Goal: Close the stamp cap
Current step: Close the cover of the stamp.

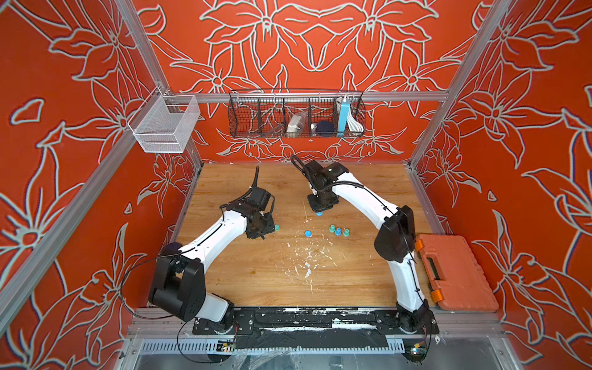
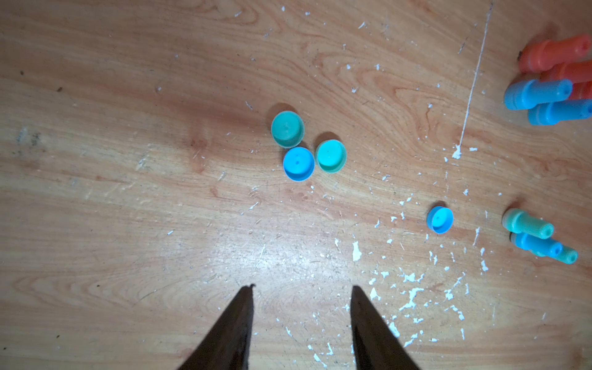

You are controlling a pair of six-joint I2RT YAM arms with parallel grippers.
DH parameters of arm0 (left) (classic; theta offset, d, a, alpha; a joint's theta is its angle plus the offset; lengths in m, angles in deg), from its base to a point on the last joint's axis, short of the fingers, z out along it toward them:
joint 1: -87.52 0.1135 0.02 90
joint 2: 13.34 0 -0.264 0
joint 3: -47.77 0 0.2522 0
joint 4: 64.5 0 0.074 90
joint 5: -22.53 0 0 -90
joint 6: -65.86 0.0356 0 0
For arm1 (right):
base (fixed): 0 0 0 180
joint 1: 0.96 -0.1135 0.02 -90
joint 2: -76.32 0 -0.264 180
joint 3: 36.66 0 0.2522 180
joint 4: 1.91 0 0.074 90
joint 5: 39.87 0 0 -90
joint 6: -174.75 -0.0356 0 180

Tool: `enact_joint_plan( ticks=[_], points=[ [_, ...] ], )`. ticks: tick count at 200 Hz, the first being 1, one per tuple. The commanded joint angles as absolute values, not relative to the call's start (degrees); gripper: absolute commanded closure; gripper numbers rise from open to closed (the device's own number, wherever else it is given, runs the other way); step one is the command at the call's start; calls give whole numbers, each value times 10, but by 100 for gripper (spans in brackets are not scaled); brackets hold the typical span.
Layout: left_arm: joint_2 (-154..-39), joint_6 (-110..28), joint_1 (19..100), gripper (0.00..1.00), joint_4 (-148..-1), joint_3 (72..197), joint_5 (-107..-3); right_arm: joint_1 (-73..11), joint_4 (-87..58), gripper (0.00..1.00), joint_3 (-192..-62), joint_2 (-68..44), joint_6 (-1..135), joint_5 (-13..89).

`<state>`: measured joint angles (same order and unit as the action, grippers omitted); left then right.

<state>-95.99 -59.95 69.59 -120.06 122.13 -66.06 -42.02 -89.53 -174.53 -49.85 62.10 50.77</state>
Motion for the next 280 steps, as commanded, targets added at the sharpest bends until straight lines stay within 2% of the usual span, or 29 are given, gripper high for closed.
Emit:
enact_joint_plan(
  ticks=[1,88,280],
  points=[
    [-938,-595,704,51,-1204,1211,-661,-437,-943,83,-1767,-532,627,490],
    [-918,-590,720,50,-1208,1193,-659,-470,-918,83,-1751,-571,614,464],
    [-911,-585,735,50,-1213,1188,-656,-470,-900,84,-1754,-610,611,468]
  ],
)
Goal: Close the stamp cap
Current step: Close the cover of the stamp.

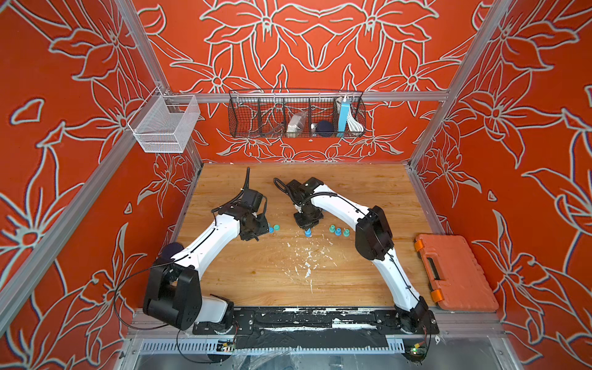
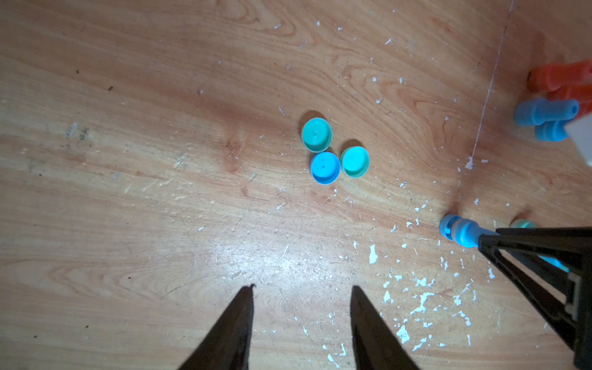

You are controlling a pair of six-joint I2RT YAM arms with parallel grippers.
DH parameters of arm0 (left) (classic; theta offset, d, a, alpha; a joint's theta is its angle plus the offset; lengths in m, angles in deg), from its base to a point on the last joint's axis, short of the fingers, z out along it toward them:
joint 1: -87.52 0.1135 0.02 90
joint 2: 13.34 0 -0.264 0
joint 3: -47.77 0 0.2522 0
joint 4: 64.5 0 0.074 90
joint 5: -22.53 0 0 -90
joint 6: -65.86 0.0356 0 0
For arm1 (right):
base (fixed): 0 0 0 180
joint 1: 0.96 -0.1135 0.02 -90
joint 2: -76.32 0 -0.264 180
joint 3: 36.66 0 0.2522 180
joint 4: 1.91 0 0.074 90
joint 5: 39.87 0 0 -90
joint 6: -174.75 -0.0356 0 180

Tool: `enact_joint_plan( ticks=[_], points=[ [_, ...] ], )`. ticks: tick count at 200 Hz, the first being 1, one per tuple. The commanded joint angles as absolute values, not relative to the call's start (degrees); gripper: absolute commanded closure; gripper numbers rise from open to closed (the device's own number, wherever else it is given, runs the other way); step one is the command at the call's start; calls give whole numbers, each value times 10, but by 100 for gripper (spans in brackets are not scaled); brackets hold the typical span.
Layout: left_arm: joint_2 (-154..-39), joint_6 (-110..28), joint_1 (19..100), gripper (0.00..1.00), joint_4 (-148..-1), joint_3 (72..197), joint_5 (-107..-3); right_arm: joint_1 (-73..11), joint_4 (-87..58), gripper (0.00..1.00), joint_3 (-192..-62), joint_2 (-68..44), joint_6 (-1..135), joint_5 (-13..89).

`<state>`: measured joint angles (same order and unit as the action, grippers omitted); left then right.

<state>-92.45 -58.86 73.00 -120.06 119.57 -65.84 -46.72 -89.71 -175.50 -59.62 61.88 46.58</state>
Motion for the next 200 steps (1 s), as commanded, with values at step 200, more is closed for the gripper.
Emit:
enact_joint_plan(
  ticks=[200],
  points=[
    [-902,-585,740,50,-1214,1183,-654,-470,-850,84,-1663,-596,602,482]
  ],
)
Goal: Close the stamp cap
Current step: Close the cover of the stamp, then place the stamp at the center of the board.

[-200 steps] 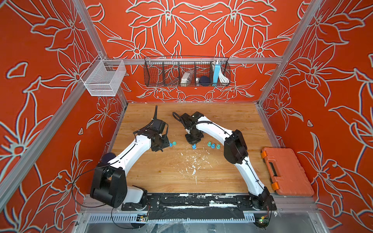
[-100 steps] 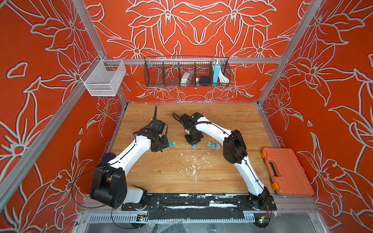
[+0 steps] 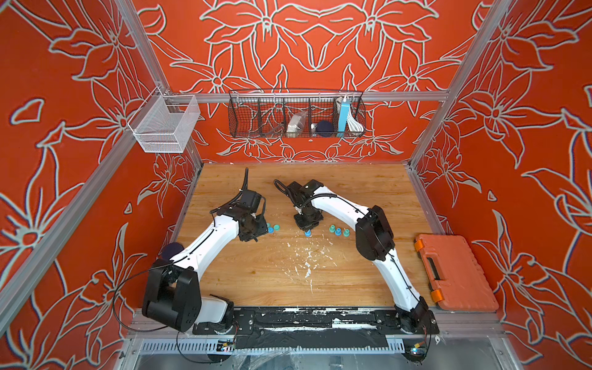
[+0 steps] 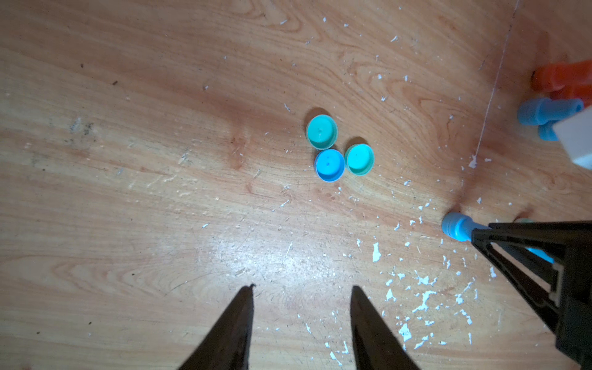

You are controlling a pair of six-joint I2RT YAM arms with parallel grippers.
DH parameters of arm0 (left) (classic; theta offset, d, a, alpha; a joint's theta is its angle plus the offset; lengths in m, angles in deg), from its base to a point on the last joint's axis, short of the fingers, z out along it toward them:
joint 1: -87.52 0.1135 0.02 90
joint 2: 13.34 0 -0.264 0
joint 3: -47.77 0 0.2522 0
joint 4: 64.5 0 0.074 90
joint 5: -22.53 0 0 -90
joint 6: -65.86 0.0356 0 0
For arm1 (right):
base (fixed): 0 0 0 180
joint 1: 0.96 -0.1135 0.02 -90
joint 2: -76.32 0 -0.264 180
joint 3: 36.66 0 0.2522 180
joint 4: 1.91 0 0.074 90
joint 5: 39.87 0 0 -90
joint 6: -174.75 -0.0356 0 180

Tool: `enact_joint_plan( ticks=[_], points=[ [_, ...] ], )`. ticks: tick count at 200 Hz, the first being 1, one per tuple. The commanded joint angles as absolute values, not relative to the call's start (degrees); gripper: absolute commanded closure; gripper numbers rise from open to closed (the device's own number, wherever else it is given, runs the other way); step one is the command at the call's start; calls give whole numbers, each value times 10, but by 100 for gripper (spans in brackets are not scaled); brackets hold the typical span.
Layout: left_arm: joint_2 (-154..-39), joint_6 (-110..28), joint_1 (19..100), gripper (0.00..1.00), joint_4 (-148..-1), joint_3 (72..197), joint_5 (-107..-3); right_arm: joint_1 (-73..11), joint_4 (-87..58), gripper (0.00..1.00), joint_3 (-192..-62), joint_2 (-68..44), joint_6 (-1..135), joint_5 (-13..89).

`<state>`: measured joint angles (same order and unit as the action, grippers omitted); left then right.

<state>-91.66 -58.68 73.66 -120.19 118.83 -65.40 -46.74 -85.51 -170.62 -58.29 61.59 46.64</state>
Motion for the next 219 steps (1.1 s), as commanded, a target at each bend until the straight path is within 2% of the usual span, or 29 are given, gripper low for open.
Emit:
enact_joint_plan(
  ticks=[1,114,219],
  points=[
    [-902,-586,740,50,-1215,1184,-654,-470,-849,84,-1662,-596,602,483],
    [-903,-581,741,50,-1220,1196,-660,-458,-828,85,-1631,-577,594,538],
    [-893,-583,743,51,-1223,1185,-664,-396,-817,85,-1626,-576,620,560]
  ],
)
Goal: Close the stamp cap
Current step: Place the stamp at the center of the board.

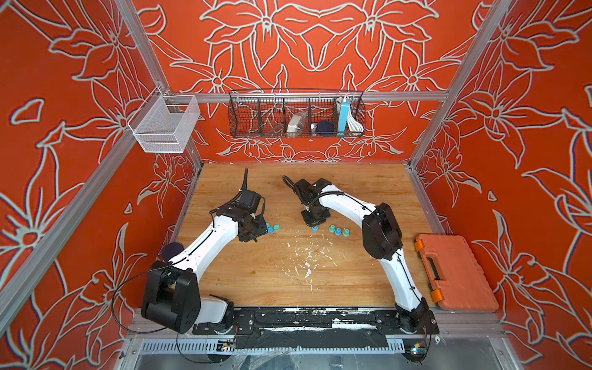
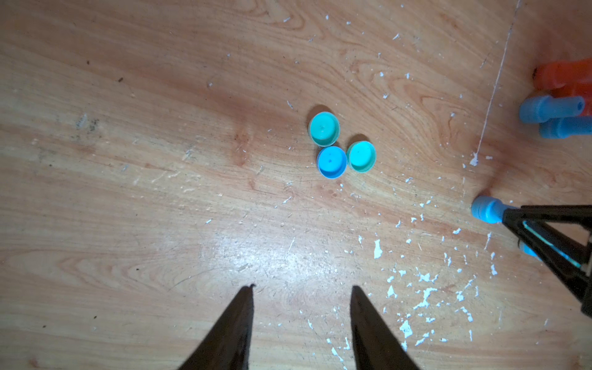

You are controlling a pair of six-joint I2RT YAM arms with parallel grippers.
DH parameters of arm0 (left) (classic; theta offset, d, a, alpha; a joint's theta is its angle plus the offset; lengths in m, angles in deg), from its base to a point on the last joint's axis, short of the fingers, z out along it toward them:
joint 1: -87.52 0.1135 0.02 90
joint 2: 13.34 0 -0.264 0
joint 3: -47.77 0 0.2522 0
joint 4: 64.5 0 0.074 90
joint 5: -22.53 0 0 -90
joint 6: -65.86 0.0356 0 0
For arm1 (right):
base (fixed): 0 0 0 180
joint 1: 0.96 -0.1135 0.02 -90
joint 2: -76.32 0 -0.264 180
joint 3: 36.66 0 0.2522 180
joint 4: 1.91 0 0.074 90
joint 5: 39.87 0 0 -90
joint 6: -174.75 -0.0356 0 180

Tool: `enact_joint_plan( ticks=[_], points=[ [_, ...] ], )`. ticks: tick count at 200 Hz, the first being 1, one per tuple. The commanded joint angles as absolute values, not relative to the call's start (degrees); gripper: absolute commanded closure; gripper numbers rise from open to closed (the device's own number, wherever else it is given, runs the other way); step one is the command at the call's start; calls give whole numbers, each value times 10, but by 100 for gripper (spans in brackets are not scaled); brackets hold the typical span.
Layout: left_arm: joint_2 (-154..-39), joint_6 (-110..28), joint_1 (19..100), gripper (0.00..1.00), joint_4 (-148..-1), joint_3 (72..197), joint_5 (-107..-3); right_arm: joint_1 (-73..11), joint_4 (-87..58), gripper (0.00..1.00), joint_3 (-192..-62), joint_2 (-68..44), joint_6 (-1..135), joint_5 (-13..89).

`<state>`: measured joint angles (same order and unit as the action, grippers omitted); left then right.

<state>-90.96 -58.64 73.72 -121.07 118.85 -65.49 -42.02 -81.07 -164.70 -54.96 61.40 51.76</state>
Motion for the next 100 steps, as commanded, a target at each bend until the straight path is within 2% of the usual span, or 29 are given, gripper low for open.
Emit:
enact_joint_plan(
  ticks=[1,100],
  points=[
    [-893,-583,743,50,-1223,1185,-664,-396,-817,86,-1626,-576,620,560],
    [-893,-581,745,51,-1224,1185,-666,-300,-800,86,-1629,-595,649,568]
  ],
)
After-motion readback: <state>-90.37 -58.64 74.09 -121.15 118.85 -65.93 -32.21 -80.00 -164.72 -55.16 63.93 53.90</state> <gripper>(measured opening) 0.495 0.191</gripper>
